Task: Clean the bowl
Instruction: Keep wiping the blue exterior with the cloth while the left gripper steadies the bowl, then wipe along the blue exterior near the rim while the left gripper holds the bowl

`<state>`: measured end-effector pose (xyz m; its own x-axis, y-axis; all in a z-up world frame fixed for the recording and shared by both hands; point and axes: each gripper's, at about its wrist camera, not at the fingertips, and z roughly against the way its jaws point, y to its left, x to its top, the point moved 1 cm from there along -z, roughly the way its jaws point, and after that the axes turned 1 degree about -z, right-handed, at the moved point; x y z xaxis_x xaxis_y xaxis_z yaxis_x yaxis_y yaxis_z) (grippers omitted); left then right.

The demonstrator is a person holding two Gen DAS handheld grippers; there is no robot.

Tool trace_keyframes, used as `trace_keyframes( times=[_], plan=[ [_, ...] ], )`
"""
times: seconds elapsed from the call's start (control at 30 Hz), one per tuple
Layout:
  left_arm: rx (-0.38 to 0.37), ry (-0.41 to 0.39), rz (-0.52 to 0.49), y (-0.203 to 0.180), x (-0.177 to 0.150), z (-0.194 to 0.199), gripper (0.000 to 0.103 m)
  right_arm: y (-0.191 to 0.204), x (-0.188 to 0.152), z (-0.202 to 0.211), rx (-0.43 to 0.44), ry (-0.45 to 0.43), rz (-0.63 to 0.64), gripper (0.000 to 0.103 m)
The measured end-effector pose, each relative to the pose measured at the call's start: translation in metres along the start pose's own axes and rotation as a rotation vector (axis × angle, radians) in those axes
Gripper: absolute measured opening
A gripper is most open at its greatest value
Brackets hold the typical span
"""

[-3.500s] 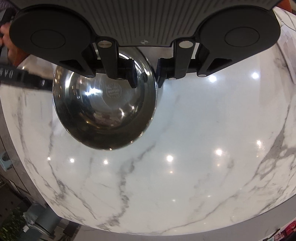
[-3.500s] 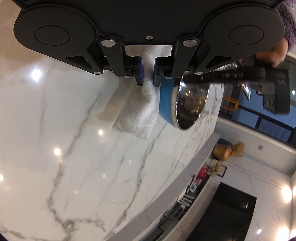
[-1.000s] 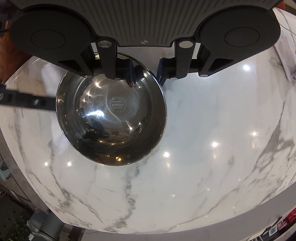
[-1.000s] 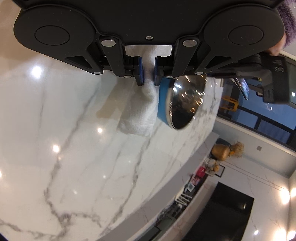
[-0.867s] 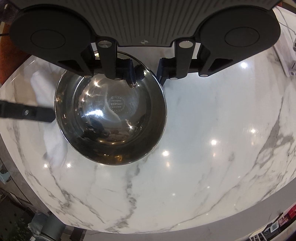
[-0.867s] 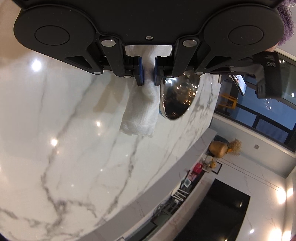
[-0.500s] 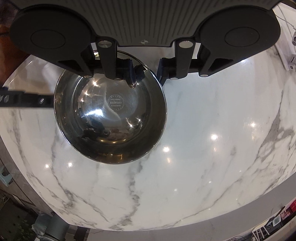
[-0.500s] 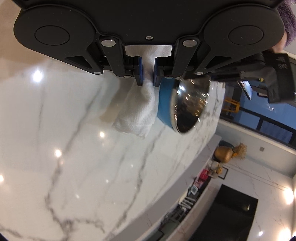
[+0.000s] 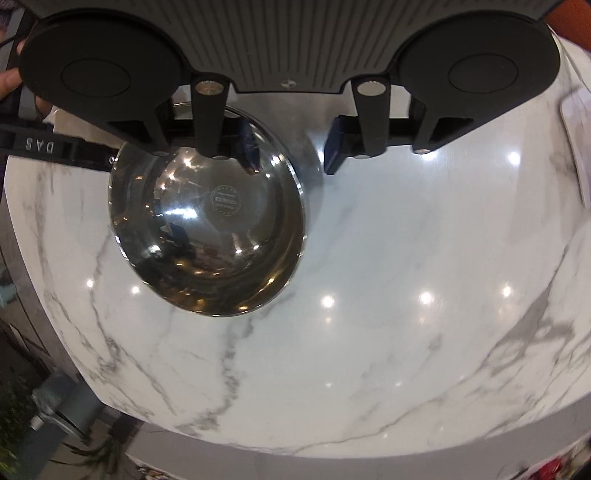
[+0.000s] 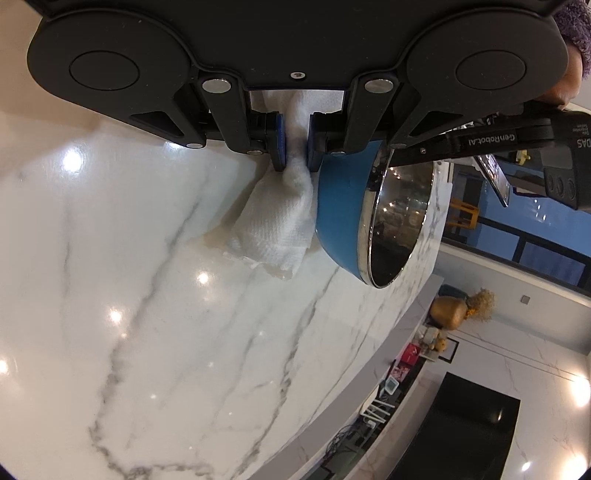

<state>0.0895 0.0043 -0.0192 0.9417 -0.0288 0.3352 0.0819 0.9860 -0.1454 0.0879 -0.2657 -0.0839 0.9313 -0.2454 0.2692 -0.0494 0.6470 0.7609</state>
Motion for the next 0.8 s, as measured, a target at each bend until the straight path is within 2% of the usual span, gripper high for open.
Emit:
trace_keyframes(
  times=[0.47,0.8],
  plan=[
    [0.006,-0.016,-0.163,-0.014,0.013,-0.006,0.018,0.012,0.022,0.036,0.012,-0.083,0.033,0.011],
    [-0.004,-0.014,-0.192,-0.021,0.015,-0.011,0.018,0.003,0.024,0.031,-0.023,-0.098,0.021,0.011]
  ],
)
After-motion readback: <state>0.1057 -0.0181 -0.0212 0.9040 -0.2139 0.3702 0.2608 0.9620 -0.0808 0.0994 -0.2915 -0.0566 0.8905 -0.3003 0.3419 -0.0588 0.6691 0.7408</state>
